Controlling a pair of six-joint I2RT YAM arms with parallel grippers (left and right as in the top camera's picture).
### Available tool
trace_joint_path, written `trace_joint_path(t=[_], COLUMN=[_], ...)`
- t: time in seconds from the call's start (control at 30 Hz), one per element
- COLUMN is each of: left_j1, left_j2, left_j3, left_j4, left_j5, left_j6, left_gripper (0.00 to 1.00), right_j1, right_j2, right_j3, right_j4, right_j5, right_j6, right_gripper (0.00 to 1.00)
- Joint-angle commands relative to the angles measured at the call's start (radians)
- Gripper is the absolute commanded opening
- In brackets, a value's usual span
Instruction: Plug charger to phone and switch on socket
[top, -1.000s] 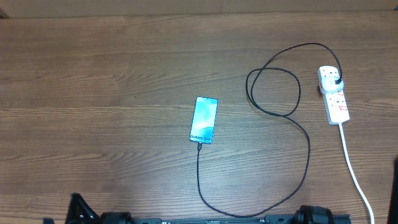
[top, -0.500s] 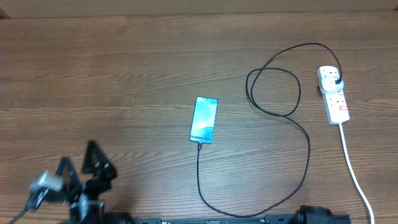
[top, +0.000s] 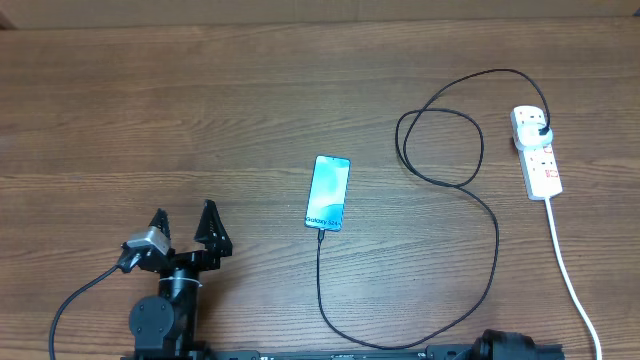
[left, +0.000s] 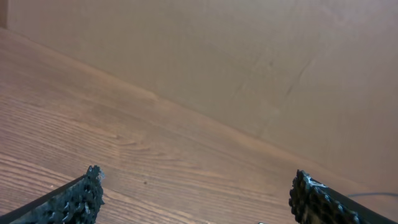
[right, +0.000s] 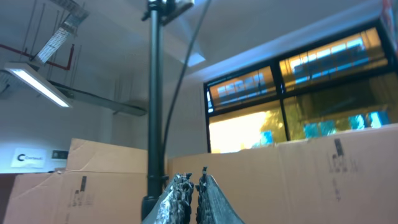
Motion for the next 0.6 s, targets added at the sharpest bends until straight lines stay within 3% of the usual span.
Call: trace_joint_path(t=[0.0, 0.23, 0.57], left_j1=[0.007, 0.007, 0.007], left_j2=[-0.009, -0.009, -0.007], left_j3=[-0.043, -0.066, -0.066], left_j4=[0.022, 0.013, -0.003], left_j5=[0.022, 0.093, 0.091], left_j6=[0.085, 0.232, 0.237], left_gripper=[1.0, 1.0, 1.0], right_j1=[-0.026, -0.069, -0.081], right_j2=[-0.047, -0.126, -0.153], right_j3=[-0.002, -0.041, -0.05], right_j4=[0.0, -0.002, -0.003], right_j5=[0.013, 0.089, 0.097], right_j6=[-0.032, -0.031, -0.031], right_gripper=[0.1, 0.13, 0.14])
